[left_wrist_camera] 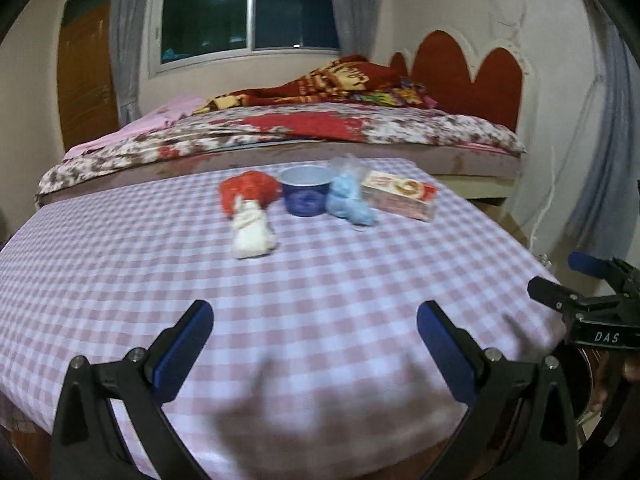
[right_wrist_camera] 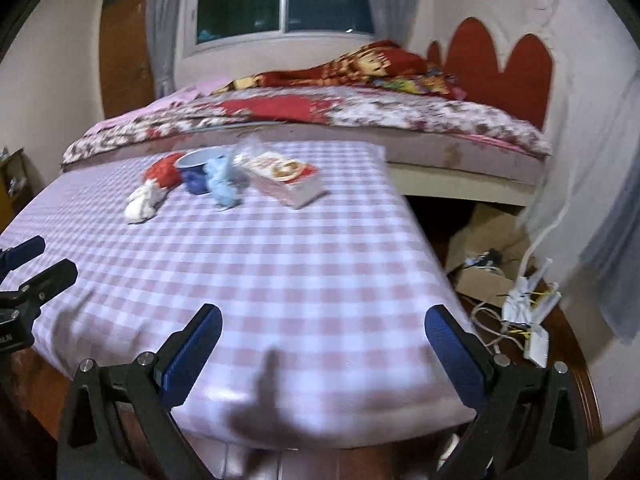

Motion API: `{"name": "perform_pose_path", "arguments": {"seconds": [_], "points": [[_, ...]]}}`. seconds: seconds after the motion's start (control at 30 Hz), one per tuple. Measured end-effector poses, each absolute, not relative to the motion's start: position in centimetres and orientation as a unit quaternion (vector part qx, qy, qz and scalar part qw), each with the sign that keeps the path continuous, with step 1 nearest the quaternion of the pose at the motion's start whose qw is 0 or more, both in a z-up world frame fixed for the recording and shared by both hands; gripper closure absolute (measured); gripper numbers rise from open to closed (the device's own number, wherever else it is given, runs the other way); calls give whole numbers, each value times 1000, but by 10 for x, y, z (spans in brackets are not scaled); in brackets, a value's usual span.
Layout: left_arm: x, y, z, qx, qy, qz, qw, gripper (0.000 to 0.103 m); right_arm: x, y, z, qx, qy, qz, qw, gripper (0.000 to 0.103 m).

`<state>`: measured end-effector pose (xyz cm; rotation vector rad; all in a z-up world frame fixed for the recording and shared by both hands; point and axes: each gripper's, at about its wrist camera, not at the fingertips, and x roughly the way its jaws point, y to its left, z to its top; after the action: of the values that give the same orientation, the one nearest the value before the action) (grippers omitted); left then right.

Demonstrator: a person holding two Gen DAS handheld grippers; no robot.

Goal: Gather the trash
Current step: 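Grasp the white tissue with the left tool while the right tool grasps the light-blue face mask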

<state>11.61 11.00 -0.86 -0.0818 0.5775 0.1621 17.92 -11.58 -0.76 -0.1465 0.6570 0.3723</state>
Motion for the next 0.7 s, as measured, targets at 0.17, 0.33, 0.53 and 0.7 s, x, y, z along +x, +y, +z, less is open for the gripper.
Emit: {"name": "perform_pose_path", "arguments": {"seconds": [0.17, 0.33, 0.53, 0.7], "points": [[131, 141, -8, -54, 287, 100, 951, 1, 201, -79, -3, -66, 314, 215, 922, 1], [164, 164, -14, -76, 303, 112, 943, 7, 228, -43, -1, -58, 318, 244, 914, 24], [212, 187, -26, -91, 329, 97, 935, 21, 275, -6, -7, -83, 335, 267, 900, 40], [244, 190, -37, -95, 362, 82, 924, 25, 315, 26, -18, -125, 358, 286, 880, 44]]}}
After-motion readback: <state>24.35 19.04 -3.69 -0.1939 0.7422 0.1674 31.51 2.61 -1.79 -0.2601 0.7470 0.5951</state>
